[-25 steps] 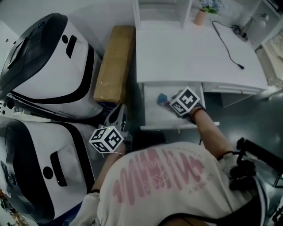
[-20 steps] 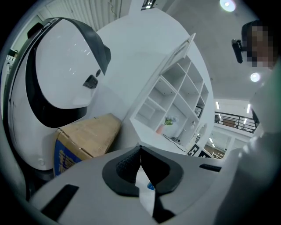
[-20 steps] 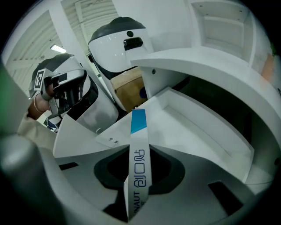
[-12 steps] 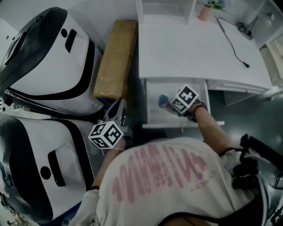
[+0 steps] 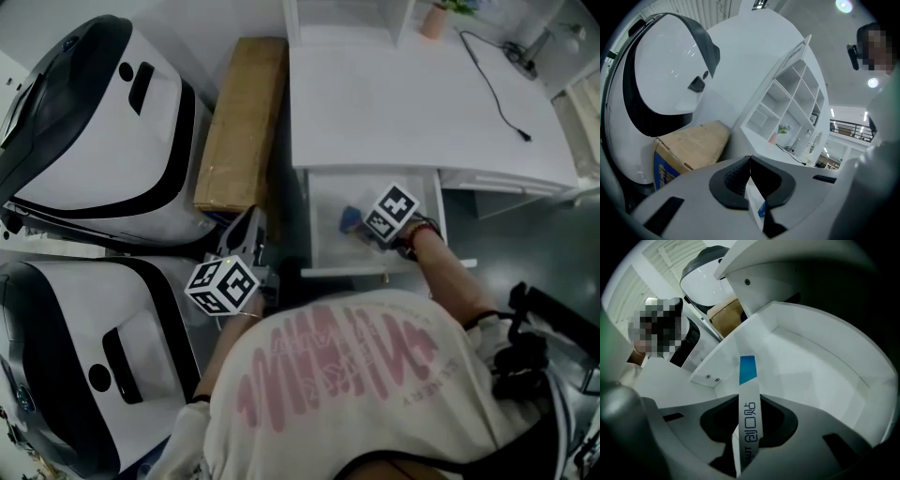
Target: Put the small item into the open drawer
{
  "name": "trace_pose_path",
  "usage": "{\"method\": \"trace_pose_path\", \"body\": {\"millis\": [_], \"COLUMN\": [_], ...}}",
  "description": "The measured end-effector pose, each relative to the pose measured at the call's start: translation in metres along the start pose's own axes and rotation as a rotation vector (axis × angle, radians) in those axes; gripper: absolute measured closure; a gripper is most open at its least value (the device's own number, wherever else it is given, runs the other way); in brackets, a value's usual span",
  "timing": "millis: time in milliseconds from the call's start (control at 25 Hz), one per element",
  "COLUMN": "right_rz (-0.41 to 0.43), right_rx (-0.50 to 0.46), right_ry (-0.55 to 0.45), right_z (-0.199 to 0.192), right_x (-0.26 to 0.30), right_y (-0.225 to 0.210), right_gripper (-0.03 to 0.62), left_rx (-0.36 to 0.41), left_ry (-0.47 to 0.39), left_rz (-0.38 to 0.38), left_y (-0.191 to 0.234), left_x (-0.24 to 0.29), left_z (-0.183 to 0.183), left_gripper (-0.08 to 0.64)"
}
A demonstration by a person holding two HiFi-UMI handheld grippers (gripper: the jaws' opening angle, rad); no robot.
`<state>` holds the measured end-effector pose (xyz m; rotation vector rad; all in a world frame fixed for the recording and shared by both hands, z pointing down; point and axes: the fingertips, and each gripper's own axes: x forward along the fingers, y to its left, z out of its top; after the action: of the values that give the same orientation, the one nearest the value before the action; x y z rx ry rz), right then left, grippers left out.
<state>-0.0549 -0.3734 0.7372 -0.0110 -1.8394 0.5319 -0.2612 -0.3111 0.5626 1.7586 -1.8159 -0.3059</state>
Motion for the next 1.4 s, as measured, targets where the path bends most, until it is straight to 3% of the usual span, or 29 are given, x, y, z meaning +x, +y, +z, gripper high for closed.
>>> {"method": "trace_pose_path", "body": {"millis": [480, 840, 1400], "right_rz": [0.030, -0.017, -0.099], "right_rx": [0.105, 0.111, 0.098], "right_ry": [-0.020, -0.029, -0.015], "right_z": [-0.006, -0.010, -0.012], "right_x": [0.008, 0.011, 0.014], "right_y": [-0.018, -0.036, -0.046], "right_gripper": [0.469, 0.331, 0.285], "left_rx": [-0.009, -0.004, -0.013], "left_ry": [0.055, 0.055, 0.090], "left_rz": [0.031, 0.030, 0.061], "left_y": [0.009, 0.012, 0.012], "left_x": [0.003, 0.006, -0.005], "left_z": [-0.006, -0.013, -0.017], "left_gripper": [0.531, 0.531, 0.531]}}
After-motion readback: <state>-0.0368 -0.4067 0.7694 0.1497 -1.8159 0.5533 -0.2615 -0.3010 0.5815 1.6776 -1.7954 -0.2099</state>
